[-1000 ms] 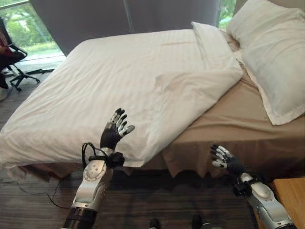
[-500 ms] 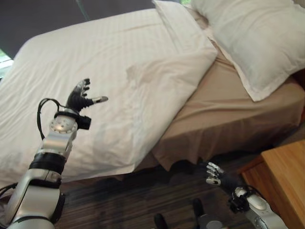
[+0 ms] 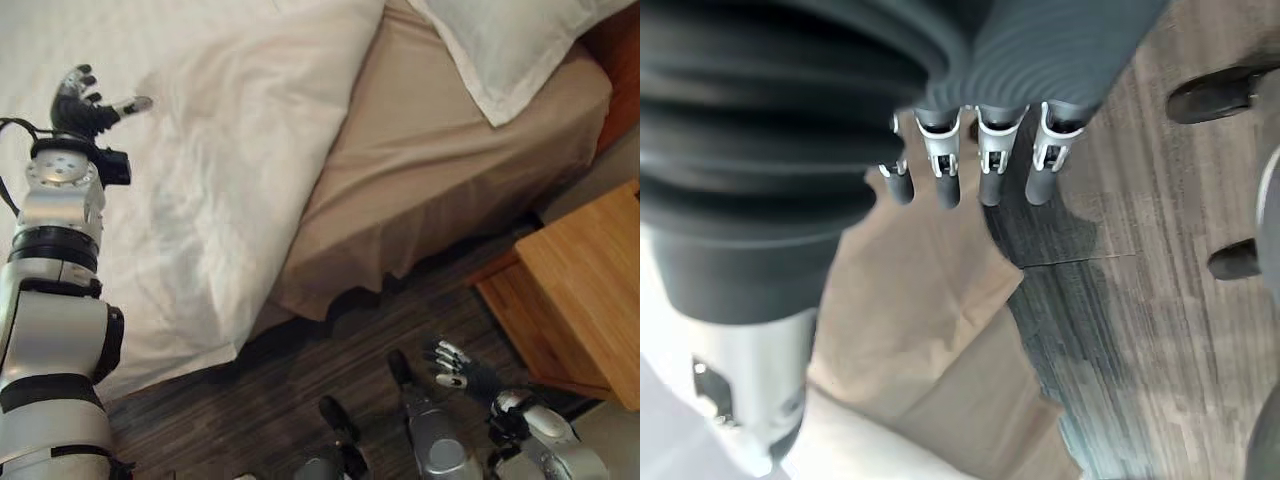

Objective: Making the bed.

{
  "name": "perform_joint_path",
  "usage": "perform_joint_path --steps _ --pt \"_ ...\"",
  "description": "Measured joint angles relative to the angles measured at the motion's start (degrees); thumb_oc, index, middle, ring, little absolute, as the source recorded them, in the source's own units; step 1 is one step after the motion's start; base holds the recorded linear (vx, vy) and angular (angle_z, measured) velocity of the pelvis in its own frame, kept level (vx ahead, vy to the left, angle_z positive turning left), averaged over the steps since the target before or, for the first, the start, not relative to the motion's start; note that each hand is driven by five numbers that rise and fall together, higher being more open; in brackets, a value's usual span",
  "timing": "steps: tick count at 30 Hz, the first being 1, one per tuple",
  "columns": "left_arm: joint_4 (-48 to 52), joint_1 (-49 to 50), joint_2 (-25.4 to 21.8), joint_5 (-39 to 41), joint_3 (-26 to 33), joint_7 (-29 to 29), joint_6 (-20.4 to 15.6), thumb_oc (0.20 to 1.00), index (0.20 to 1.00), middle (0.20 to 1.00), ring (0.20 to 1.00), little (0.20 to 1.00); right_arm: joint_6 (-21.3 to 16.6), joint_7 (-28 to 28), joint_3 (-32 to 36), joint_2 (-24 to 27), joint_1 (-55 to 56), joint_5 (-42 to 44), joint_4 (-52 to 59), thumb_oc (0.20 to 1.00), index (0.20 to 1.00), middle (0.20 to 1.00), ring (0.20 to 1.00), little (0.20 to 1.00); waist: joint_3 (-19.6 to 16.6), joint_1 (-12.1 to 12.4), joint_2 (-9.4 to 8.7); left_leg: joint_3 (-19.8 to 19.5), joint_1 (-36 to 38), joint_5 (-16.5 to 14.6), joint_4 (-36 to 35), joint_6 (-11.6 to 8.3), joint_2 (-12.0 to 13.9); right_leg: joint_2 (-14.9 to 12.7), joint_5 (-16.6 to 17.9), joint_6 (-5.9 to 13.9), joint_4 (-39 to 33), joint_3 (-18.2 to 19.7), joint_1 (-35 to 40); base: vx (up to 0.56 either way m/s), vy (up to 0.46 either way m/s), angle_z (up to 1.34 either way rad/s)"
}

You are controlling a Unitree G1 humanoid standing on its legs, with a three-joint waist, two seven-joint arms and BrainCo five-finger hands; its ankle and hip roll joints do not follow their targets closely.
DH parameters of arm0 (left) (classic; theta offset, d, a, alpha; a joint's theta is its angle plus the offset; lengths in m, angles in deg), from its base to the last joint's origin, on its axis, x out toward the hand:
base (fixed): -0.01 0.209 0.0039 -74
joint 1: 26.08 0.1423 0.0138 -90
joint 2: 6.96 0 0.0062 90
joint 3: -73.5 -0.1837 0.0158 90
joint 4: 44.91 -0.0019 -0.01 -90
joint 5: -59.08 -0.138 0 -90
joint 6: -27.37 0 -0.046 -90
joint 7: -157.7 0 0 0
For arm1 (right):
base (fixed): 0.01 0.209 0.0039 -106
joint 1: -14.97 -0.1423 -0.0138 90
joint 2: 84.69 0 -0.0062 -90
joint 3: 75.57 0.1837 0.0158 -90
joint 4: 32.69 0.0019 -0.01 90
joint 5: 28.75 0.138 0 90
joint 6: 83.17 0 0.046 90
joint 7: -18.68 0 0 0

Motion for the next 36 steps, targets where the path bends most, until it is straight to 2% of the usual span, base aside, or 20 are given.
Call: perform_joint_path --steps 6,8,15,16,17,18,25,26,27,29,30,32,34,35,36 --pt "0.0 -1.4 -2.8 0.1 -0.9 0.8 0.0 1.000 1.000 1.000 1.000 1.000 -0.6 -0.1 0.0 0.4 -0.6 0.4 0.1 1.000 1.000 1.000 1.000 1.000 1.3 0.0 0.00 0.0 -2.2 0.0 0.0 -0.07 0.2 0.2 0.1 -0.03 0.0 0.2 -2.5 0.01 -0.013 -0.04" --pt "-0.1 -3.9 -4.4 0.0 -1.7 1.5 0.0 1.000 1.000 1.000 1.000 1.000 -1.4 -0.6 0.0 0.4 -1.6 2.4 0.2 1.000 1.000 1.000 1.000 1.000 1.7 0.2 0.16 -0.1 -6.6 0.5 0.0 0.30 -0.1 -0.1 0.8 -0.04 0.0 0.2 -6.8 -0.05 -0.001 0.04" --pt "0.0 -4.0 -4.2 0.0 -3.2 1.8 -0.1 1.000 1.000 1.000 1.000 1.000 -4.0 -2.2 0.1 0.5 -3.3 4.2 2.6 1.000 1.000 1.000 1.000 1.000 6.3 0.0 1.09 0.4 -12.5 1.1 0.0 0.85 -1.0 -0.8 1.9 0.43 0.0 0.9 -13.1 -0.04 0.022 -0.04" --pt "0.0 -4.2 -3.4 -0.1 -4.5 3.4 -0.3 1.000 1.000 1.000 1.000 1.000 -4.6 -2.6 -0.7 0.6 -4.4 4.2 2.6 1.000 1.000 1.000 1.000 1.000 7.1 0.1 1.43 1.4 -15.4 1.5 0.0 1.11 -1.4 -1.0 1.9 0.51 1.3 1.6 -17.0 -0.02 0.016 -0.23" --pt "-0.7 -5.6 -3.5 -0.1 -3.5 6.4 -1.4 1.000 1.000 1.000 1.000 1.000 -5.0 -3.0 -1.5 0.6 -5.8 4.1 2.8 1.000 1.000 1.000 1.000 1.000 8.7 0.1 1.62 1.5 -16.7 1.7 0.0 1.33 -1.6 -1.1 2.2 0.71 1.7 2.3 -18.7 -0.01 0.001 -0.20" --pt "-0.7 -6.0 -3.6 -0.1 -3.6 6.9 -1.6 1.000 1.000 1.000 1.000 1.000 -5.3 -3.6 -1.9 0.7 -6.4 4.1 2.9 1.000 1.000 1.000 1.000 1.000 9.2 0.1 1.94 1.5 -16.8 1.8 0.0 1.38 -1.7 -1.2 2.2 0.71 1.8 2.3 -18.9 0.00 0.000 -0.09" --pt "0.1 -8.0 -2.8 1.3 -7.2 9.7 -2.7 1.000 1.000 1.000 1.000 1.000 -8.7 -6.2 -2.8 -0.5 -7.8 4.0 0.8 1.000 1.000 1.000 1.000 1.000 9.3 0.3 2.63 1.3 -18.9 2.1 0.0 1.81 -2.3 -1.5 2.2 0.76 3.6 2.1 -21.9 0.00 0.011 0.03" --pt "0.1 -8.5 -2.7 1.2 -8.5 9.7 -2.6 0.884 0.884 0.884 0.884 0.884 -8.7 -6.4 -2.9 -0.5 -7.8 3.9 0.0 1.000 1.000 1.000 1.000 1.000 9.3 0.3 2.74 1.3 -18.9 2.2 0.0 1.93 -2.4 -1.7 2.3 0.82 3.8 2.0 -21.8 0.01 0.018 0.06" --pt "0.2 -9.1 -2.4 1.2 -9.5 9.7 -2.6 0.875 0.875 0.875 0.875 0.875 -8.7 -6.6 -2.9 -0.5 -7.8 3.8 -0.5 1.000 1.000 1.000 1.000 1.000 9.3 0.3 2.76 1.3 -18.9 2.3 0.0 2.09 -2.5 -1.9 2.3 0.96 3.8 1.9 -21.8 0.01 0.019 0.06" --pt "0.8 -9.4 -2.1 1.2 -9.9 9.7 -2.7 0.959 0.959 0.959 0.959 0.959 -8.7 -6.7 -2.9 -0.5 -7.8 3.8 -0.8 1.000 1.000 1.000 1.000 1.000 9.2 0.2 2.84 1.3 -18.9 2.5 0.0 2.30 -2.8 -2.2 2.5 1.21 3.8 2.0 -21.8 0.01 0.020 0.05" --pt "2.8 -9.5 -1.4 1.1 -10.8 9.9 -2.6 0.956 0.956 0.956 0.956 0.956 -8.7 -6.9 -3.0 -0.6 -7.9 3.8 -1.1 1.000 1.000 1.000 1.000 1.000 9.1 0.2 2.97 1.1 -18.7 2.7 0.0 2.63 -3.2 -2.6 2.7 1.44 3.8 1.9 -21.5 0.00 0.010 0.08" --pt "6.6 -9.6 -0.8 1.0 -12.3 9.9 -2.6 0.878 0.878 0.878 0.878 0.878 -8.7 -7.0 -3.1 -0.6 -7.9 3.8 -1.3 1.000 1.000 1.000 1.000 1.000 9.1 0.3 2.98 0.9 -18.4 2.9 0.0 2.89 -3.5 -3.0 2.8 1.63 3.8 1.6 -21.0 -0.01 0.003 0.10" --pt "9.6 -9.6 0.5 0.5 -12.8 9.9 -3.0 0.680 0.680 0.680 0.680 0.680 -8.7 -7.1 -3.4 -0.5 -8.1 3.8 -1.3 1.000 1.000 1.000 1.000 1.000 9.1 0.3 2.99 0.5 -17.9 3.0 0.0 3.04 -3.7 -3.3 2.9 1.74 3.9 1.4 -20.3 -0.01 0.010 0.10" --pt "13.9 -9.4 1.2 0.6 -13.6 9.8 -3.1 0.495 0.495 0.495 0.495 0.495 -8.7 -7.1 -3.7 -0.4 -8.3 3.7 -1.5 1.000 1.000 1.000 1.000 1.000 9.1 0.5 3.01 -0.1 -17.4 3.1 0.0 3.21 -3.9 -3.5 2.9 1.78 3.9 1.0 -19.7 -0.01 0.012 0.14" --pt "18.2 -9.3 1.9 0.6 -14.2 9.3 -4.1 0.200 0.200 0.200 0.200 0.200 -8.7 -7.1 -4.2 -0.5 -8.5 3.6 -1.5 1.000 1.000 1.000 1.000 1.000 9.1 0.5 3.01 -0.3 -16.9 3.2 0.0 3.29 -4.0 -3.6 2.9 1.78 3.9 0.7 -19.0 -0.02 0.011 0.17"
